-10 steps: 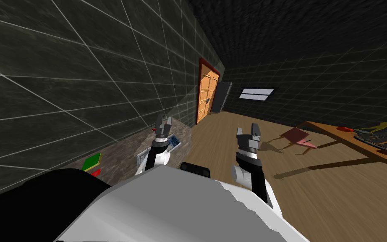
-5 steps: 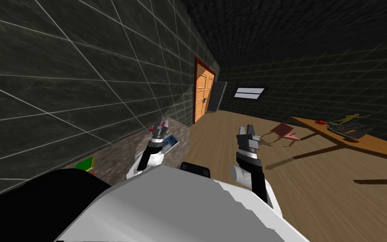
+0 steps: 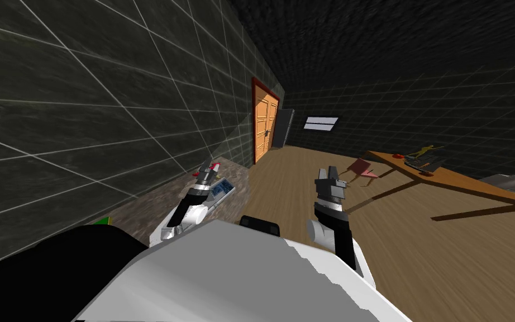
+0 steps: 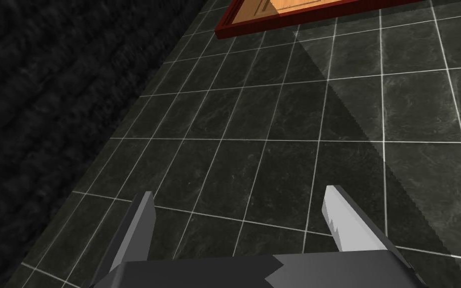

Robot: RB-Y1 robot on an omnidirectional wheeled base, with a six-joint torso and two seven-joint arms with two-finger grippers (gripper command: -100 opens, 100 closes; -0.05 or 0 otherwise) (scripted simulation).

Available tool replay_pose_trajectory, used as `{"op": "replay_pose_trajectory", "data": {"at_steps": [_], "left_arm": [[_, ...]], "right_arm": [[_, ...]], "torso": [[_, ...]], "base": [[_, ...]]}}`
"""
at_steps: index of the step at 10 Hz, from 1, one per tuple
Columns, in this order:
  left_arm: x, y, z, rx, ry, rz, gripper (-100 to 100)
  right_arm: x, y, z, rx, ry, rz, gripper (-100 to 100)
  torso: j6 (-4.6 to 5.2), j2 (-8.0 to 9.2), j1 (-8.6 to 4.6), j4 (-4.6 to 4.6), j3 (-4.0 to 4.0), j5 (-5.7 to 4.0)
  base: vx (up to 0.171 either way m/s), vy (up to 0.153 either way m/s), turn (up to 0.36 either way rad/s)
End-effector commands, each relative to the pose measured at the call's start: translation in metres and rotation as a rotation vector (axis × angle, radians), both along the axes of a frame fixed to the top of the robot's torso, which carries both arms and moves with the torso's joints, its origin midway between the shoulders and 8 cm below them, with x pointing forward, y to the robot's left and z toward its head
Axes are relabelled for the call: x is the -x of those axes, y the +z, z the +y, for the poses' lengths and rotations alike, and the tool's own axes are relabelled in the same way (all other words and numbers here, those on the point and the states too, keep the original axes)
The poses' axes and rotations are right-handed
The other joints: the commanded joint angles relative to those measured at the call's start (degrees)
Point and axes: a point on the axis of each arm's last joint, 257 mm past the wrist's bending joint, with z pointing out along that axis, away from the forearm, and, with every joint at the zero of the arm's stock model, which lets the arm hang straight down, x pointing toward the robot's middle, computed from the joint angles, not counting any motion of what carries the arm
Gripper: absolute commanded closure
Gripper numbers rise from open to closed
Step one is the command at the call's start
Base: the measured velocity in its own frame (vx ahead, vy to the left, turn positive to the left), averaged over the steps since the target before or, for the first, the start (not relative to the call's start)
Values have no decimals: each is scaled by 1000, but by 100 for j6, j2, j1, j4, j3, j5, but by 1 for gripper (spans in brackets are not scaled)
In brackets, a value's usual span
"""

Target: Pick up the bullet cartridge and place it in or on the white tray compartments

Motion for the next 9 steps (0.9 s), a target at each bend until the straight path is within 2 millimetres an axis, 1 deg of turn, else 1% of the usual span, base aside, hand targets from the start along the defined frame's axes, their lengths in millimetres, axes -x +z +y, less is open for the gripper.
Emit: {"op": "replay_pose_trajectory", "data": {"at_steps": [1,2,3,4,5,6,7,9], "left_arm": [[-1,-6,11,2,10,25,-100],[-2,-18,28,-8,31,79,-100],[-2,-18,29,-1,30,79,-100],[-2,-29,47,-12,52,135,-100],[-2,-29,48,-3,51,134,-100],[-1,-40,66,-14,74,193,-100],[-1,-40,67,-4,73,192,-100],[4,-60,103,-30,119,305,-100]], "right_arm": [[0,0,0,0,0,0,0],[0,0,0,0,0,0,0],[0,0,0,0,0,0,0],[0,0,0,0,0,0,0],[0,0,0,0,0,0,0],[0,0,0,0,0,0,0],[0,0,0,0,0,0,0],[0,0,0,0,0,0,0]], "torso": [[0,0,0,0,0,0],[-2,-3,2,0,-2,0],[0,-2,3,-1,-1,0],[-2,-3,4,0,-2,1],[0,-3,4,-1,-2,1],[-2,-5,5,-1,-3,1],[0,-4,4,-1,-2,1],[0,-6,5,-1,-3,1]], "base": [[-21,-11,-61],[-24,-11,-134],[-22,-5,-70],[-22,-8,-131],[-18,-4,-66],[-22,-12,-152],[-17,-5,-61],[-17,-10,-178]]}}
